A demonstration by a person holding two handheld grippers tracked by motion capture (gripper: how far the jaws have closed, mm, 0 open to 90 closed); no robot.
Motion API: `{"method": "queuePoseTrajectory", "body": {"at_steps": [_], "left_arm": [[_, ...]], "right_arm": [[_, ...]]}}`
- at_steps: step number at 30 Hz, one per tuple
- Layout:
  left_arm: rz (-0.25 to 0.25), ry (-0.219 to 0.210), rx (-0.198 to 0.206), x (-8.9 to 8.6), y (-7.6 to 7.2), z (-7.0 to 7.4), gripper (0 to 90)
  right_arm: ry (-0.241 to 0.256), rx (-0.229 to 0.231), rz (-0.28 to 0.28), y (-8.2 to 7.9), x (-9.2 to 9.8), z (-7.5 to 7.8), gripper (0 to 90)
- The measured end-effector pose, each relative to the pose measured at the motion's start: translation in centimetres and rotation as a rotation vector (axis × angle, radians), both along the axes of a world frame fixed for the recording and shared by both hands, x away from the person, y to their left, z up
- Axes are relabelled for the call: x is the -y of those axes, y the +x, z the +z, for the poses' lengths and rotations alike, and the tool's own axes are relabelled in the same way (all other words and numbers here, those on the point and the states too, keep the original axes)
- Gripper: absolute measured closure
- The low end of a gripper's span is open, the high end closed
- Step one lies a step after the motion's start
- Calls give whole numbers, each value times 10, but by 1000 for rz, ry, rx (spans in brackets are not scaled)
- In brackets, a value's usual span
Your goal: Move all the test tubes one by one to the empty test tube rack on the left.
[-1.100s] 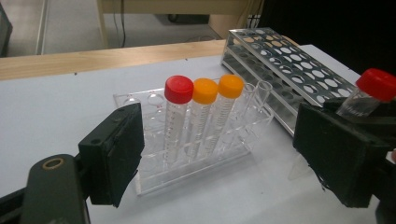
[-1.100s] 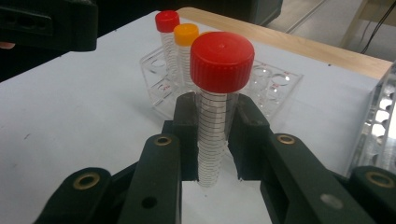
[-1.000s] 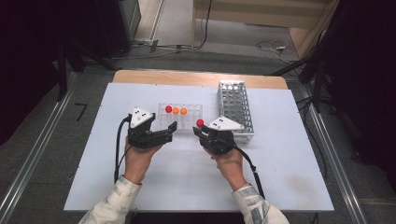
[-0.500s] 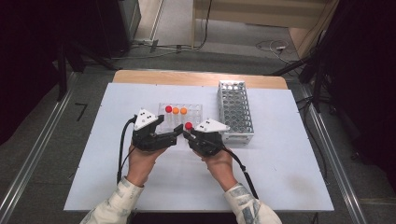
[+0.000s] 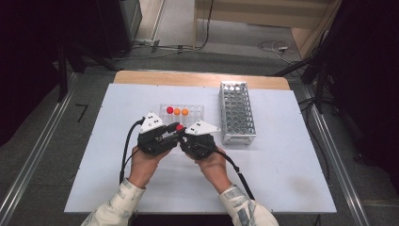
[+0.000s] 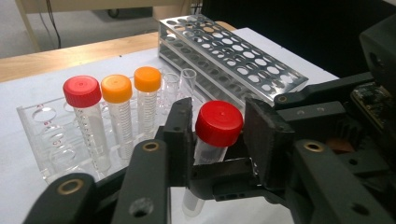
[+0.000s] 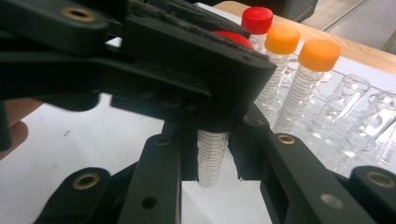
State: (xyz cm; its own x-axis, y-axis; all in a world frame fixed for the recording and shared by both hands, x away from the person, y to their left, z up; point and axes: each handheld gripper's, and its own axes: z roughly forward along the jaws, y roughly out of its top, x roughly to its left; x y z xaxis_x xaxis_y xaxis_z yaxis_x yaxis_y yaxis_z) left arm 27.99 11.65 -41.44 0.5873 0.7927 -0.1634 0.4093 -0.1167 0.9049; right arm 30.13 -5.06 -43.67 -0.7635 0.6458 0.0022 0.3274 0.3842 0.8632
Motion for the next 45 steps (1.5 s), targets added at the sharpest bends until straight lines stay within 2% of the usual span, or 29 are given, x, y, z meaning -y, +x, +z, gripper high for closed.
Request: {"method": "queuePoseTrajectory", "body": {"at_steps": [9, 12, 16, 21, 25, 30, 38, 45], "left_arm": [[12, 15, 9, 1, -2, 2, 696], [15, 5, 8, 0, -2, 2, 697], [20, -2, 6, -3, -1, 2, 697], [36, -15, -2, -6, 0, 4, 697], [37, -27, -15, -8, 2, 5, 698], [42, -31, -16, -12, 4, 10, 698], [59, -41, -10, -18, 8, 19, 698], [96, -42, 13, -30, 12, 35, 698]], "right_arm": [[0, 5, 7, -1, 1, 2, 697], [19, -22, 39, -1, 2, 2, 547], [0, -21, 44, 0, 6, 2, 467], [-3, -41, 18, 4, 18, 0, 369], [-38, -41, 2, 4, 29, -1, 286], [-24, -40, -27, 2, 50, 3, 280], [-30, -29, -51, -11, 82, 8, 278], [-6, -31, -86, -15, 108, 8, 275]]}}
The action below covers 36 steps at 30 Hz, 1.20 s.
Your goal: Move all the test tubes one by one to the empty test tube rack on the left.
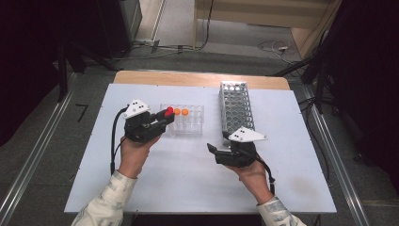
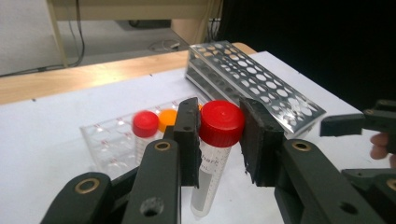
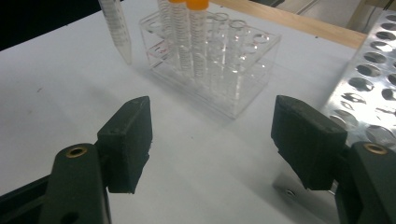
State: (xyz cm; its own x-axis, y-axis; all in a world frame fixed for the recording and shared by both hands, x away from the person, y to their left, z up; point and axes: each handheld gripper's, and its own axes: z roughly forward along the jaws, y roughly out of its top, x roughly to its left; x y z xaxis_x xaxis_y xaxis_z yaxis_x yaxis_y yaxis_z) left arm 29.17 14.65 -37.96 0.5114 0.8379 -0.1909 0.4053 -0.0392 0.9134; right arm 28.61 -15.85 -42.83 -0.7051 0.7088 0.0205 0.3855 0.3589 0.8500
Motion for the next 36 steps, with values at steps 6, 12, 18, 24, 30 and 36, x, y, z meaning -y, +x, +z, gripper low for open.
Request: {"method": "queuePoseTrajectory", "body": {"at_steps": [6, 12, 18, 24, 30, 36], "left_arm": [[25, 3, 12, -7, 6, 12, 698], [53, 4, 21, -11, 14, 19, 698], [79, 2, 32, -14, 23, 25, 698], [108, 16, 29, -16, 32, 21, 698], [142, 28, 37, -16, 40, 16, 698], [171, 36, 29, -16, 47, 7, 697]], "right_arm": [[3, -2, -18, -3, 14, 0, 273], [-1, -1, -33, -5, 24, -2, 271], [5, -8, -52, -4, 33, -3, 271], [10, -12, -62, -4, 38, -3, 271], [10, -23, -73, -3, 41, -4, 271], [10, -26, -76, -2, 43, -5, 265]]}}
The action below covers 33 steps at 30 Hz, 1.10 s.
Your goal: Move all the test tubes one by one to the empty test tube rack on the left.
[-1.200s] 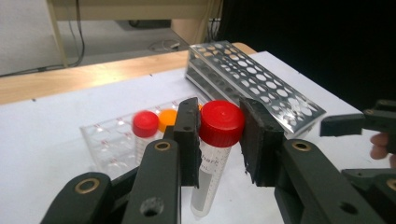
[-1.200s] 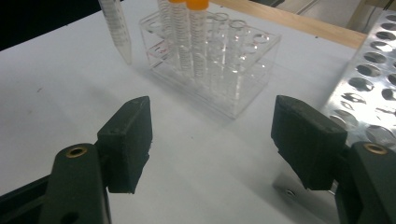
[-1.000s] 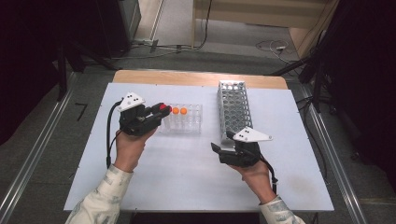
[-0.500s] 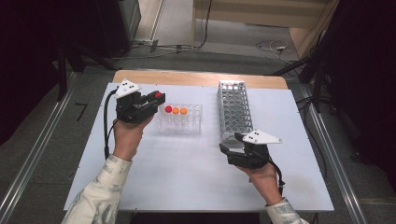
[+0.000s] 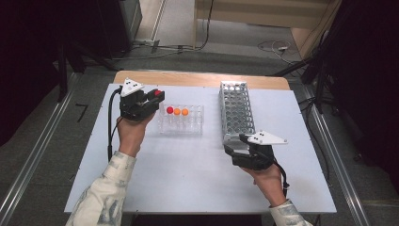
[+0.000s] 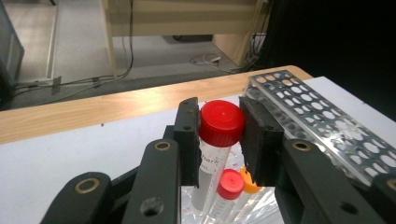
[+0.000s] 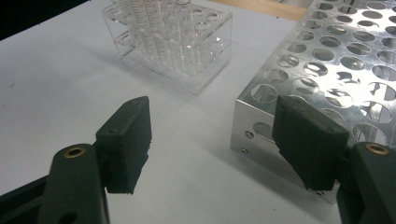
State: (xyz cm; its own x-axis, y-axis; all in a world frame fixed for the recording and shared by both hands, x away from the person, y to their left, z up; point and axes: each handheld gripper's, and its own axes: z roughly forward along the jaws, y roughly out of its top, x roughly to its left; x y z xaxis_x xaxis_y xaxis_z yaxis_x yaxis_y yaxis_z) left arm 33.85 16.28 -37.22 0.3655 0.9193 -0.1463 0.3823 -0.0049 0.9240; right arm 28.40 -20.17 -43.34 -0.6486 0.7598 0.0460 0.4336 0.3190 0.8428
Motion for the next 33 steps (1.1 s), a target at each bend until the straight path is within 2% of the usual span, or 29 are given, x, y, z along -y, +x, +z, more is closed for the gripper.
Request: {"method": "queuePoseTrajectory", "body": {"at_steps": [6, 11, 14, 19, 28, 33], "left_arm": [[4, 0, -9, 1, 2, -11, 697], [6, 16, -12, 5, 1, -22, 697], [13, 27, -21, 6, 0, -30, 696], [17, 21, -41, 6, 1, -42, 695], [21, 3, -42, 6, 0, -46, 680], [14, 1, -45, 7, -1, -45, 634]], "right_arm": [[8, -5, -8, 0, 3, 0, 259], [5, -10, -3, 0, 2, -1, 258], [7, -10, -4, 0, 2, -1, 259], [2, -9, -3, 1, 1, -1, 258], [2, -7, -3, 1, 2, -2, 258], [1, -7, -4, 1, 2, -2, 259]]}}
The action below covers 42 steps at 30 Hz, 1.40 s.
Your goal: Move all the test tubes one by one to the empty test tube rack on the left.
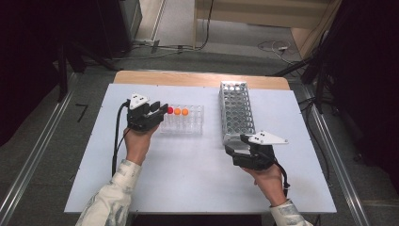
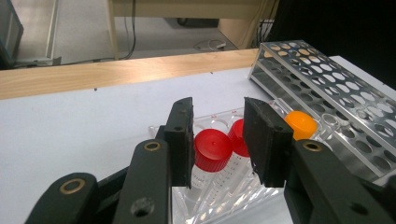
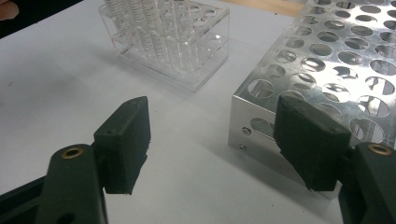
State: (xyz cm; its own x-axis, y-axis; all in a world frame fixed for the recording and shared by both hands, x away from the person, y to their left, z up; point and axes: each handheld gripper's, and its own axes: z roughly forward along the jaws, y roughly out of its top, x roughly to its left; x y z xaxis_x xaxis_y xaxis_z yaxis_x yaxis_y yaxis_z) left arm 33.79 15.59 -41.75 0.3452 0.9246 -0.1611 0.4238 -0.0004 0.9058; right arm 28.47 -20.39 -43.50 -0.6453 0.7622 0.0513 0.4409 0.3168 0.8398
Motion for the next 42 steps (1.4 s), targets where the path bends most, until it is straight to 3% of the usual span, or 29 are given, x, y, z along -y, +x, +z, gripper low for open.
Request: {"method": "queuePoseTrajectory", "body": {"at_steps": [10, 19, 22, 28, 34, 42], "left_arm": [[-2, -22, 18, -3, -11, 4, 514], [-9, -11, 11, -4, -34, 3, 296], [-12, -5, -1, -6, -42, 0, 259], [-15, 37, -22, -12, -59, -11, 217], [5, 14, -31, -28, -72, -16, 194], [33, 17, -30, -36, -81, -20, 175]], "right_arm": [[-3, -4, -1, 0, -1, -1, 258], [-2, -10, -7, 2, -1, -3, 257], [-4, -9, -6, 3, 0, -4, 257], [-4, -10, -15, 3, 3, -6, 257], [-6, -10, -32, 4, 12, -8, 257], [0, -1, -48, 1, 23, -7, 255]]}}
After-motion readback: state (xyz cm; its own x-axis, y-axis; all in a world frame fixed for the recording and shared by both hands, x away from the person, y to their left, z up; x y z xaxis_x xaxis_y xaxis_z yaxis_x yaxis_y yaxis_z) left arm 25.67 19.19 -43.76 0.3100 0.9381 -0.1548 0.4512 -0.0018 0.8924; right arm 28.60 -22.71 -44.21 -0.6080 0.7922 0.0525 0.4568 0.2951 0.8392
